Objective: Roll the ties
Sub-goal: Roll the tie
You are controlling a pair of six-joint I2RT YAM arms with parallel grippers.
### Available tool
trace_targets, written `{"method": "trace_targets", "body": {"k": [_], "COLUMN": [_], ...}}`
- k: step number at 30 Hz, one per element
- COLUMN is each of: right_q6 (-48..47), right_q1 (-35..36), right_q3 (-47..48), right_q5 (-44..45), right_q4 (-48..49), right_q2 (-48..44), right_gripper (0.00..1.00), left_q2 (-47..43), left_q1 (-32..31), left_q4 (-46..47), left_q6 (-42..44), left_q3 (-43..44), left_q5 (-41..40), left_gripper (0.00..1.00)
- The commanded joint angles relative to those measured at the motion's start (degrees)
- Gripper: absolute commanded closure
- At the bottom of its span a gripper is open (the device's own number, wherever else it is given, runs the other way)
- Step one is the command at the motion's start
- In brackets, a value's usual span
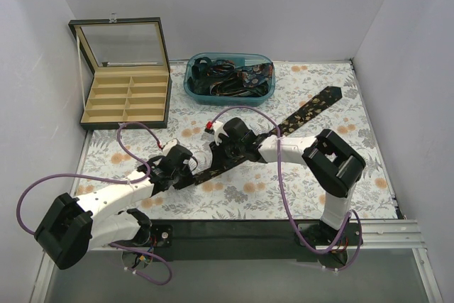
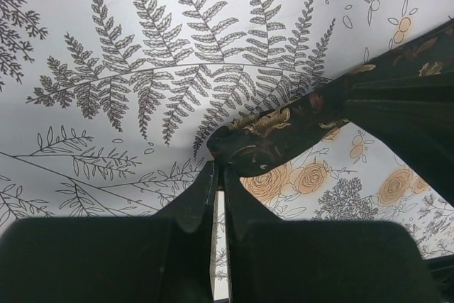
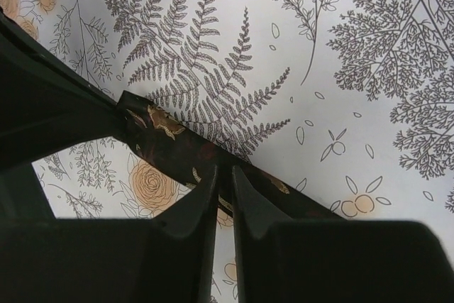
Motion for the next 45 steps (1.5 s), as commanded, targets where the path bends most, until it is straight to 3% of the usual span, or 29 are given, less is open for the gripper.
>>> {"method": "trace_targets", "body": {"k": [1,9,23,35,45], "right_q6": [1.1,1.4,2.9,4.1,4.5], "right_q1": [0.3,0.3,1.1,1.2,1.2], "right_q3": [-0.9,-1.7,-3.0,-4.3,-4.9], "right_q5": [0.1,0.7,-4.3,-4.8,-5.9], "right_q4": [1.8,2.1,4.3,6.4,7.1], "right_q2": [-1.3,-4.4,-0.6,3.0,3.1], "right_gripper": [0.83,0.87,0.99,0.99,0.99], "left_q2": [-1.1,-0.5,-0.4,-1.3,-1.8], "left_q1": [0.4,0.4,0.4,0.4,0.4], "left_q4": [-1.3,-1.9,-2.5,-5.1,-6.5], "left_q6": [0.6,0.3,0.3,0.8,1.7], "left_q3": [0.8,1.0,1.5,3.2,10.9], "left_q5": [-0.8,-1.2,-1.5,-2.5,0.1], "left_gripper": [1.0,1.0,1.0,1.0,1.0]}}
